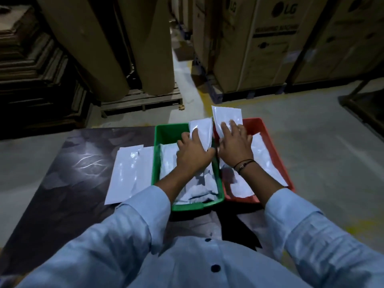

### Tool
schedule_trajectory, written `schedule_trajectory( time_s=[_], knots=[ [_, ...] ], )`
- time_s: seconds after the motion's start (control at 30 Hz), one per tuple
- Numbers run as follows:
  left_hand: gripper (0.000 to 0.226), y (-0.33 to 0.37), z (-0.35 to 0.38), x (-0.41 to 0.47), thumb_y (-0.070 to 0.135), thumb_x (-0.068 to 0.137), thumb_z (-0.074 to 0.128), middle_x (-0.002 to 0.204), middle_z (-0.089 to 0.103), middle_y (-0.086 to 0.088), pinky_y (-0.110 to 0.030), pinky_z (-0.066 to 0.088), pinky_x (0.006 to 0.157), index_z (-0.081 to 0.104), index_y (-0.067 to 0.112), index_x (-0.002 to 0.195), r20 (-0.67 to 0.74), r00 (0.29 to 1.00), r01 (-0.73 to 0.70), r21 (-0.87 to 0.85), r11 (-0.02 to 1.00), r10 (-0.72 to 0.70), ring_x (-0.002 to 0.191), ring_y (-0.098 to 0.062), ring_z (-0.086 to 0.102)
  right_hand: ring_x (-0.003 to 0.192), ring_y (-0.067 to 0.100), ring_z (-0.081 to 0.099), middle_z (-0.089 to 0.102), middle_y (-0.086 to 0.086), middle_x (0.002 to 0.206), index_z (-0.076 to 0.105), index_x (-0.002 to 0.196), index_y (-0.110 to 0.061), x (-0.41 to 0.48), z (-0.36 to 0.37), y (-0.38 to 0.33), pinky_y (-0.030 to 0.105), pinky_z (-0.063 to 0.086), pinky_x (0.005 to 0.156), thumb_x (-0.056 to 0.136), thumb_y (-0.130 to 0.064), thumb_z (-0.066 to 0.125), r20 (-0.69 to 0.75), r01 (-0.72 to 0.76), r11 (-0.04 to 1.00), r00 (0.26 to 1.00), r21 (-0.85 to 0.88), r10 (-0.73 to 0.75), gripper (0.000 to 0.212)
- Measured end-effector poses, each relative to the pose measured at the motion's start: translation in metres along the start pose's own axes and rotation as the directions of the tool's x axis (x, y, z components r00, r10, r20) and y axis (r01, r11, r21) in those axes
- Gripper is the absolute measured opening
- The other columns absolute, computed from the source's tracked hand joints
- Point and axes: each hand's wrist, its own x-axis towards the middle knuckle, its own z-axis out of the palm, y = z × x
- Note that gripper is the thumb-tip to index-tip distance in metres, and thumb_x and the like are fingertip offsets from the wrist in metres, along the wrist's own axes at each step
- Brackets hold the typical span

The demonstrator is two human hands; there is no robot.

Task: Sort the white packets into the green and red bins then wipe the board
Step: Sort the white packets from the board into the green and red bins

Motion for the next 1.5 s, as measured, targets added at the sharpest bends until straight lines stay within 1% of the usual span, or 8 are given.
schedule_trajectory(
  time_s=[0.37,0.53,0.67,0.9,1.17,1.27,1.4,1.5],
  knots=[
    [0.087,0.084,0.078,-0.004,0.063,0.090,0.053,0.158,0.022,-0.020,-0.056,0.040,0.107,0.022,0.017,0.156,0.073,0.997,-0.021,0.089,0.996,0.015,0.143,-0.045,0.025,0.146,0.035,0.022,0.026,0.010,0.162,0.029,0.154,-0.024,-0.009,0.004,0.118,0.053,0.027,0.108,0.097,-0.039,0.044,0.150,-0.020,0.992,0.988,-0.125,0.039,0.060],
    [0.080,0.086,0.101,-0.008,0.061,0.099,0.040,0.165,0.010,-0.029,-0.052,0.011,0.124,0.022,0.011,0.159,0.142,0.989,-0.081,0.253,0.964,0.046,0.153,-0.045,0.010,0.150,0.038,0.016,0.027,0.016,0.161,0.031,0.153,-0.017,-0.012,0.023,0.135,0.051,0.013,0.122,0.098,-0.038,0.044,0.207,0.050,0.990,0.978,-0.128,-0.023,0.061],
    [0.073,0.081,0.113,-0.002,0.043,0.105,0.039,0.168,0.011,-0.024,-0.051,-0.004,0.125,0.015,0.004,0.161,0.227,0.956,-0.262,0.362,0.895,0.188,0.156,-0.042,0.004,0.151,0.040,0.013,0.022,0.022,0.162,0.028,0.155,-0.011,-0.007,0.036,0.135,0.048,0.009,0.124,0.100,-0.034,0.042,0.221,0.103,0.990,0.972,-0.099,-0.079,0.061],
    [0.074,0.071,0.123,-0.008,0.029,0.101,0.049,0.167,0.009,-0.025,-0.052,0.027,0.120,0.014,0.006,0.161,0.404,0.909,-0.275,0.388,0.880,0.105,0.151,-0.042,0.024,0.151,0.043,0.010,0.009,0.025,0.164,0.016,0.158,-0.009,-0.015,0.065,0.138,0.048,0.010,0.123,0.103,-0.031,0.032,0.313,0.115,0.990,0.946,-0.076,-0.086,0.061],
    [0.072,0.074,0.122,-0.008,0.020,0.097,0.054,0.166,0.012,-0.027,-0.052,0.032,0.117,0.020,0.004,0.159,0.448,0.889,-0.310,0.446,0.840,0.090,0.150,-0.042,0.027,0.152,0.041,0.005,0.002,0.025,0.165,0.008,0.159,-0.009,-0.017,0.073,0.141,0.047,0.004,0.124,0.105,-0.033,0.034,0.360,0.112,0.992,0.929,-0.058,-0.084,0.065],
    [0.065,0.075,0.118,-0.007,0.024,0.097,0.055,0.162,0.026,-0.028,-0.051,0.030,0.118,0.031,0.004,0.155,0.444,0.887,-0.352,0.470,0.810,0.128,0.147,-0.043,0.032,0.152,0.041,0.008,0.004,0.025,0.165,0.011,0.159,-0.009,-0.018,0.070,0.140,0.047,0.007,0.124,0.105,-0.033,0.034,0.362,0.103,0.994,0.928,-0.025,-0.087,0.063],
    [0.049,0.066,0.109,-0.004,0.028,0.097,0.051,0.150,0.048,-0.018,-0.058,0.005,0.124,0.051,0.013,0.144,0.345,0.894,-0.433,0.499,0.751,0.287,0.151,-0.042,0.023,0.150,0.043,0.015,0.014,0.027,0.163,0.022,0.157,-0.008,-0.015,0.060,0.134,0.046,0.011,0.124,0.105,-0.032,0.035,0.344,0.055,0.998,0.937,0.033,-0.063,0.059],
    [0.042,0.054,0.090,0.000,0.026,0.095,0.054,0.144,0.055,-0.012,-0.057,0.008,0.124,0.059,0.016,0.136,0.223,0.898,-0.440,0.430,0.788,0.379,0.150,-0.042,0.027,0.145,0.043,0.027,0.031,0.032,0.155,0.034,0.151,0.000,-0.011,0.053,0.118,0.047,0.014,0.123,0.099,-0.040,0.022,0.257,0.050,0.994,0.964,0.092,-0.072,0.066]
  ],
)
